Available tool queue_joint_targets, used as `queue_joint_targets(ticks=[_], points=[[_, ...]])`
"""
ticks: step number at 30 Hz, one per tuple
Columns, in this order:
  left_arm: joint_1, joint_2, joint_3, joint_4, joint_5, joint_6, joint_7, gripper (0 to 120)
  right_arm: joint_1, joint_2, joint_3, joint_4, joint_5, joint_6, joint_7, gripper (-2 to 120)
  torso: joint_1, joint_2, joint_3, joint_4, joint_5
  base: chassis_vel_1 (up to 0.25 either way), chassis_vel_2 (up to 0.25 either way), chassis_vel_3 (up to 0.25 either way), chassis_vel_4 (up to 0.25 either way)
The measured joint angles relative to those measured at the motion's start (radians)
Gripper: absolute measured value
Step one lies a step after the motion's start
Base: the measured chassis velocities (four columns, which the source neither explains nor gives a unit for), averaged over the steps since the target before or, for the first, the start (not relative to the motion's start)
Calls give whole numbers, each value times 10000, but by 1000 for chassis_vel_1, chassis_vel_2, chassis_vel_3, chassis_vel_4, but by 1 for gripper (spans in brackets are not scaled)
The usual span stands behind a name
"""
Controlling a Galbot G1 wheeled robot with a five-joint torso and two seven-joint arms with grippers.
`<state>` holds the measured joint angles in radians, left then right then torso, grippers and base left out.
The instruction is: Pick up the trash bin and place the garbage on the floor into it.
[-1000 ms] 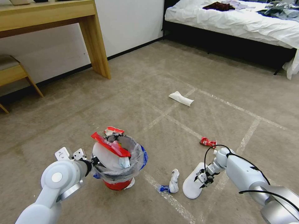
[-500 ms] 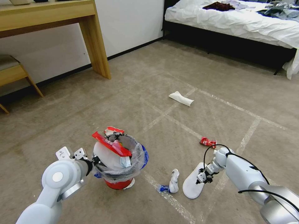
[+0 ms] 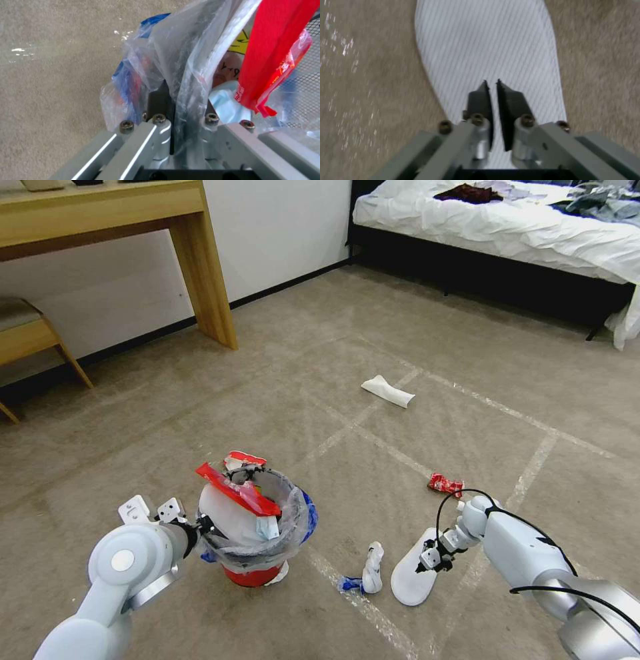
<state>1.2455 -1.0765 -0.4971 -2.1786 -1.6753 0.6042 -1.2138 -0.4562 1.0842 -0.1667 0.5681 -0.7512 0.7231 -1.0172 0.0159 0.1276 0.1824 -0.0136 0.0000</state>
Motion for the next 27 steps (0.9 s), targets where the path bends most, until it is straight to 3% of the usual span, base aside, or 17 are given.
queue_joint_targets(ticks=[9,15,20,27], points=[[90,-8,-51,-74,12,-1,0,4,-99,-32,142,18,-445,17,334,48,0,0,0,0,0,0,0,0,0],[95,16,-61,-75,15,-8,0,4,-118,45,150,-76,-527,-9,550,65,0,0,0,1,0,0,0,0,0],[64,8,-65,-74,14,-14,0,4,-88,112,69,-148,-579,-37,606,88,0,0,-1,0,0,0,0,0,0],[37,0,-60,-54,14,-15,1,4,-74,167,0,-214,-609,-60,669,99,0,0,0,0,0,0,0,0,0]])
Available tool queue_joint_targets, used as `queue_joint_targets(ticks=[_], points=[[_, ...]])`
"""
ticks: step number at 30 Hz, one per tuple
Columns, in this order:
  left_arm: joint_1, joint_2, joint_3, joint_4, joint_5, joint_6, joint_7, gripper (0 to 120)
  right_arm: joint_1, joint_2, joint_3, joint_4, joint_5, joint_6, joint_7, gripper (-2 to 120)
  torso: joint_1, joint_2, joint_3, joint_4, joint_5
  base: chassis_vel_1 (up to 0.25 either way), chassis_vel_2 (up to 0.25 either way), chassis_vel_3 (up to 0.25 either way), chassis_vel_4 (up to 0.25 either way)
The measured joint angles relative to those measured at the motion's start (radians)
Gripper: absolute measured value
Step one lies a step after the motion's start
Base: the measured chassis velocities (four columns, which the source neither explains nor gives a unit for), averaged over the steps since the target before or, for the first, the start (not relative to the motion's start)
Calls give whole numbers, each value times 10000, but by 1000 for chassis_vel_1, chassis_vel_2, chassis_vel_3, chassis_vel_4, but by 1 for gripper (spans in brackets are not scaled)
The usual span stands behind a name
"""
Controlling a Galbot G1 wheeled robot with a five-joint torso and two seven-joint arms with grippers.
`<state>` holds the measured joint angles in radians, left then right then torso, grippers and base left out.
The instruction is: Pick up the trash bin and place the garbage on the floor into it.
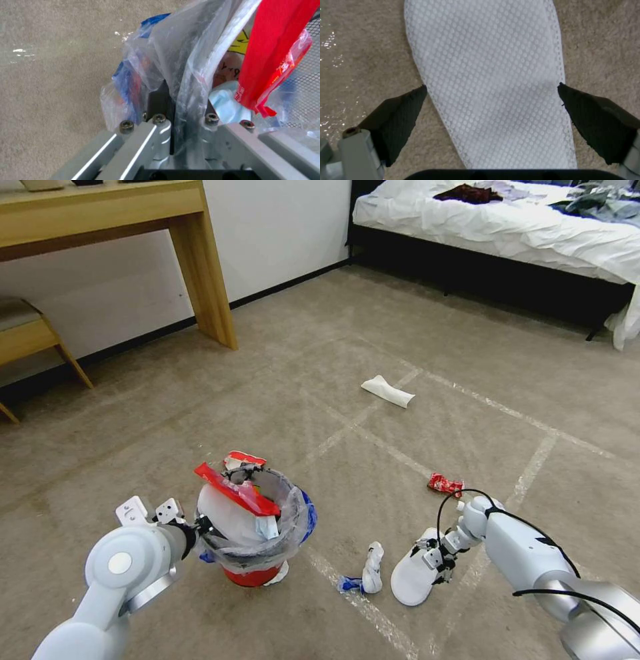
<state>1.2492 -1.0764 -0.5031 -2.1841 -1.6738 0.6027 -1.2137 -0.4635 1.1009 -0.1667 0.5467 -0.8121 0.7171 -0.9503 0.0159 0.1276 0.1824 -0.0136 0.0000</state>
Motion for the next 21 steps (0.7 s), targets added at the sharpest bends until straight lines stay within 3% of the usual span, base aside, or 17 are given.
queue_joint_targets(ticks=[21], points=[[-88,-20,39,65,-12,0,11,4,144,93,-339,-234,-297,-131,325,100,0,0,-1,1,0,0,0,0,0]])
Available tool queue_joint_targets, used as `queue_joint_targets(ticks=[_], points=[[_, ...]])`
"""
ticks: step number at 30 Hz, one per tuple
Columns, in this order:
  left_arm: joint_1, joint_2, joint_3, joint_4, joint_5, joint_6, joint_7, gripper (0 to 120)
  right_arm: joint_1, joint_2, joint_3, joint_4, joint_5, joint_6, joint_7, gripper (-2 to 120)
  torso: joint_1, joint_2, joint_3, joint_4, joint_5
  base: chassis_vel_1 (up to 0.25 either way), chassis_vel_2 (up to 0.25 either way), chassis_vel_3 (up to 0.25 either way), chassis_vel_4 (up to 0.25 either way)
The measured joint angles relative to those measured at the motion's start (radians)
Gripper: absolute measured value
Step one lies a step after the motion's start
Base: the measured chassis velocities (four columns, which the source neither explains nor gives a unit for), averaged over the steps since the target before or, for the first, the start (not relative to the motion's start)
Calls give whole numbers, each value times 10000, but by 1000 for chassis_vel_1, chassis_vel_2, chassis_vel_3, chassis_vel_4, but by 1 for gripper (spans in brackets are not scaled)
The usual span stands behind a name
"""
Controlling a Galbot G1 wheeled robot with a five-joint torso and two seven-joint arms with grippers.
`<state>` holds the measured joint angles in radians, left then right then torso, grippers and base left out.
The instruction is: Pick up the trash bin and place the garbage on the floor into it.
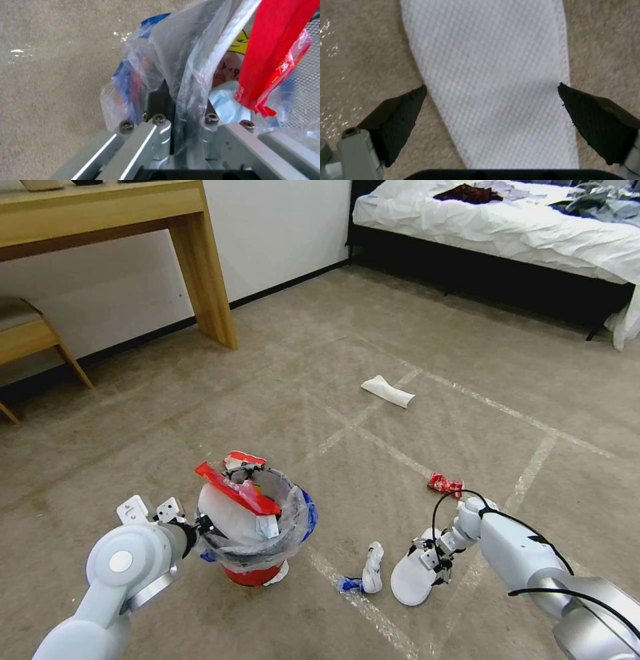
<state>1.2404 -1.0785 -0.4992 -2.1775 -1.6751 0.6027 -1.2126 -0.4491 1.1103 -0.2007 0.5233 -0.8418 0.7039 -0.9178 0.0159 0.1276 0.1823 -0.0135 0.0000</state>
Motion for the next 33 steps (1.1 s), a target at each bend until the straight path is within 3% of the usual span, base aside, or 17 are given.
queue_joint_targets(ticks=[27,33], points=[[-31,-98,24,5,44,9,20,4,-166,-89,99,196,-301,59,459,100,0,0,0,-1,0,0,0,0,0],[-3,-97,17,0,49,3,23,4,-168,-58,107,214,-300,59,448,82,0,0,0,0,0,0,0,0,0]])
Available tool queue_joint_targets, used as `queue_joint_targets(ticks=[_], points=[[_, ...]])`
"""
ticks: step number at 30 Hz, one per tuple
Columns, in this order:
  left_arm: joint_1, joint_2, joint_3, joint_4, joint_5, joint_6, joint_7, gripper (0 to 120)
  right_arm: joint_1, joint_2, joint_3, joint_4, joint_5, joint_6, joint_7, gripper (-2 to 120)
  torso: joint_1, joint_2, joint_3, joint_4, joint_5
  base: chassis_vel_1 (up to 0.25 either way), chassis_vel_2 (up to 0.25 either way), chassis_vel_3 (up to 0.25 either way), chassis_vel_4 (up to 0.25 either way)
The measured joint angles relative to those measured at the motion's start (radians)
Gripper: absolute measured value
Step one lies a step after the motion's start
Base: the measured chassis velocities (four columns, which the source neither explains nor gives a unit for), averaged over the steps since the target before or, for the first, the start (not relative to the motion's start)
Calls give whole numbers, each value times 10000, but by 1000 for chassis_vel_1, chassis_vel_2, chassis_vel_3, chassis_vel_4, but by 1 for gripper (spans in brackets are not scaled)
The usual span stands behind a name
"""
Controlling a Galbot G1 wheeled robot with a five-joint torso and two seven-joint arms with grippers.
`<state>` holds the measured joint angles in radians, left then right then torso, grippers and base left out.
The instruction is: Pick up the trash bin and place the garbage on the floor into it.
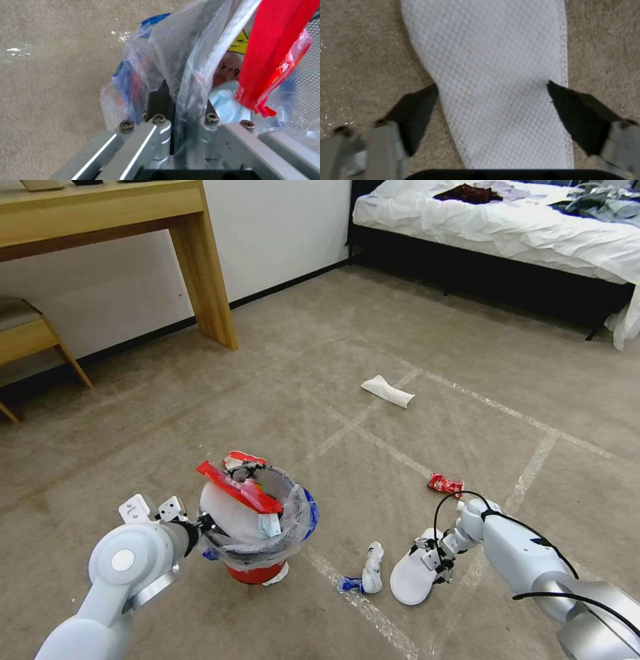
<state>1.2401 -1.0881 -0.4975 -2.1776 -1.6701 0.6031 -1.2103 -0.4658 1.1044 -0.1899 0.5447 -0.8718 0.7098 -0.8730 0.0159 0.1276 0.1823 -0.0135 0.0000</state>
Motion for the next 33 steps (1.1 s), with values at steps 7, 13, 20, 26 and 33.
queue_joint_targets(ticks=[7,13,20,26,33], points=[[-18,-2,-6,0,7,-10,6,4,-30,-7,19,45,19,14,-8,53,0,1,0,-2,-3,0,0,0,0],[-40,18,3,0,3,-25,6,4,-17,11,31,83,93,14,-4,30,0,0,0,2,0,0,0,0,0],[-72,15,28,47,5,-32,7,4,5,20,101,89,262,39,-82,6,0,0,0,1,2,0,0,0,0],[-113,74,35,69,-12,-49,8,4,159,-43,275,95,1908,-16,-558,0,0,0,0,-1,3,0,0,0,0],[-70,254,29,27,-51,-83,2,4,356,-733,284,383,5760,-678,-1073,0,0,0,0,-1,2,0,0,0,0]])
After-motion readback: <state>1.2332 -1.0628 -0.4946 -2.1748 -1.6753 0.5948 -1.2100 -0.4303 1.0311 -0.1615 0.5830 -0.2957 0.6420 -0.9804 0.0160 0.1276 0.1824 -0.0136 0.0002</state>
